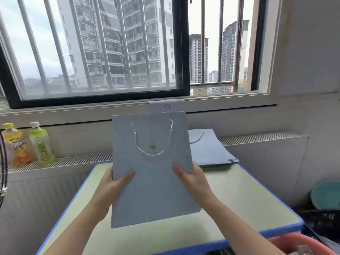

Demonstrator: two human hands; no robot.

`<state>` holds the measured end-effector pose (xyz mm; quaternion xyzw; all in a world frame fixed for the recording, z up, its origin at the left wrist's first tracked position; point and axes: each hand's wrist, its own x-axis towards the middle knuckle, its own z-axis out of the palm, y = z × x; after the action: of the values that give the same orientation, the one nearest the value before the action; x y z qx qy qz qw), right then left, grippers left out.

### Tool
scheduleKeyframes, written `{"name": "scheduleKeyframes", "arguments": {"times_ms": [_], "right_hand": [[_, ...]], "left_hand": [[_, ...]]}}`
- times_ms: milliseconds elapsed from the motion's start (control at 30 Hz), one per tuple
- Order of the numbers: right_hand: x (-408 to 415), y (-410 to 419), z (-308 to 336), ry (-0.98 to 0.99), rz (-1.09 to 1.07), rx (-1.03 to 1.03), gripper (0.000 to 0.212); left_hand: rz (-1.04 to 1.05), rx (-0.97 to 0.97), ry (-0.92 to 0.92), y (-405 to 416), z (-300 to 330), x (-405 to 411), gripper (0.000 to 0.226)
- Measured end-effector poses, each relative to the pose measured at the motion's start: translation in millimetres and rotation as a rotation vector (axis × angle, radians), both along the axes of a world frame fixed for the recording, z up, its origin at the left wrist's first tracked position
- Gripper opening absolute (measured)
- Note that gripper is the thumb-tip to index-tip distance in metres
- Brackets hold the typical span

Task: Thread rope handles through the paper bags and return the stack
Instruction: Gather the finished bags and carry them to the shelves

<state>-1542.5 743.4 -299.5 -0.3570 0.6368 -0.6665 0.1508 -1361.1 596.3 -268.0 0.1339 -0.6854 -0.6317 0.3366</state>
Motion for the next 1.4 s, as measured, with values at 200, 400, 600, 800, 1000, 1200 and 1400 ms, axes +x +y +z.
{"name": "scheduleKeyframes", "arguments": {"times_ms": [200,400,600,800,1000,1200,1400], "right_hand": [[19,11,-9,-0.087,0.018,0.158,0.048],[33,22,-24,-0.21,0.098,0.279,0.041],[25,7,-23,-0.113,0.017,0.371,0.04],[7,-25,-16,0.174,-0.087,0.647,0.052],[-12,-35,3,0.523,-0.107,1.072,0.065],[-74,-29,33,0.569,-0.372,0.716,0.029],[-182,-18,16,0.473,-0.641,0.566,0.038]], "left_hand": [[0.057,0.204,-0.178,3,-7,13,0.047],[0.228,0.314,-0.356,12,-22,17,0.013],[0.309,0.233,-0.523,1,-30,3,0.023],[0.274,0.138,-0.646,-36,-34,-28,0.025],[0.256,-0.566,-1.315,-63,-21,-59,0.062],[0.425,-1.004,-0.961,-34,17,-116,0.075],[0.092,-0.71,-0.6,4,13,-233,0.041]]}}
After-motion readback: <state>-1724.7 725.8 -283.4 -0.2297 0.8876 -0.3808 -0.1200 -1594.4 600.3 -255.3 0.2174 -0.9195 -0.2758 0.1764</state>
